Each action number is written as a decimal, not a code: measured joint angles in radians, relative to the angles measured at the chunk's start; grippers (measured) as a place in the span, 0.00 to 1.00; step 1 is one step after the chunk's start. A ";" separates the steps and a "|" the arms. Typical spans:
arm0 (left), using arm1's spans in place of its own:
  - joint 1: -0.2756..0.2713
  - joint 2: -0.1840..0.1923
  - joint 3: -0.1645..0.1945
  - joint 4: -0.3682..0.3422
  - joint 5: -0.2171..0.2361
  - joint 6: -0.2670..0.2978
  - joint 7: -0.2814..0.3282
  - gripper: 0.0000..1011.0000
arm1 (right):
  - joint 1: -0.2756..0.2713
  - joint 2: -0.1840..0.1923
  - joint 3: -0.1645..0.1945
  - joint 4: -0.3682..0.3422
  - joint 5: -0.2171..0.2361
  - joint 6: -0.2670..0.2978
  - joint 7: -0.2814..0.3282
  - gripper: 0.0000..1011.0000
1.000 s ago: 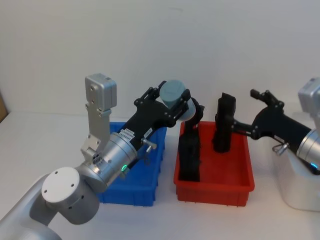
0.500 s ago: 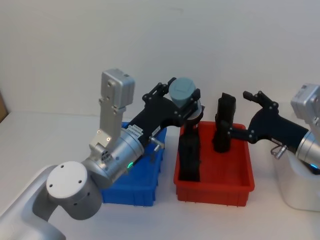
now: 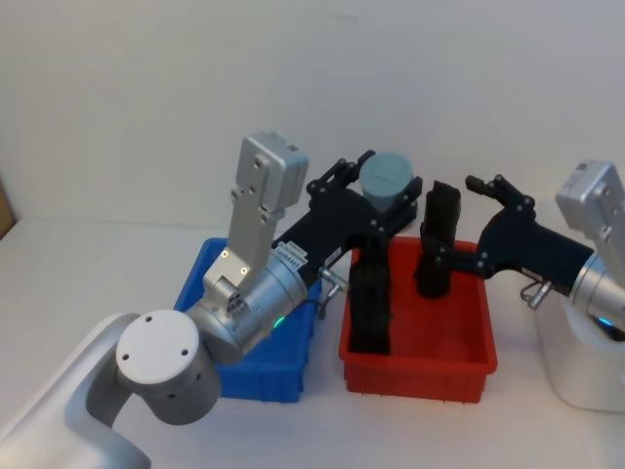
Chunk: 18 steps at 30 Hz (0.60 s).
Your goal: Pick the cotton swabs from the blue box and place them into the white box.
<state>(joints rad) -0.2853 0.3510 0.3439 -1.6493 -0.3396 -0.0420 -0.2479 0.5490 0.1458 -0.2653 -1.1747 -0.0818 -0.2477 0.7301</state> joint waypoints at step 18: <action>-0.008 -0.019 0.010 0.010 0.018 0.003 -0.013 0.66 | -0.007 -0.003 -0.033 -0.019 -0.038 0.070 0.019 0.99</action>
<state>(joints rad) -0.2929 0.3320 0.3542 -1.6392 -0.3219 -0.0393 -0.2611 0.5419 0.1426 -0.2985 -1.1939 -0.1196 -0.1778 0.7495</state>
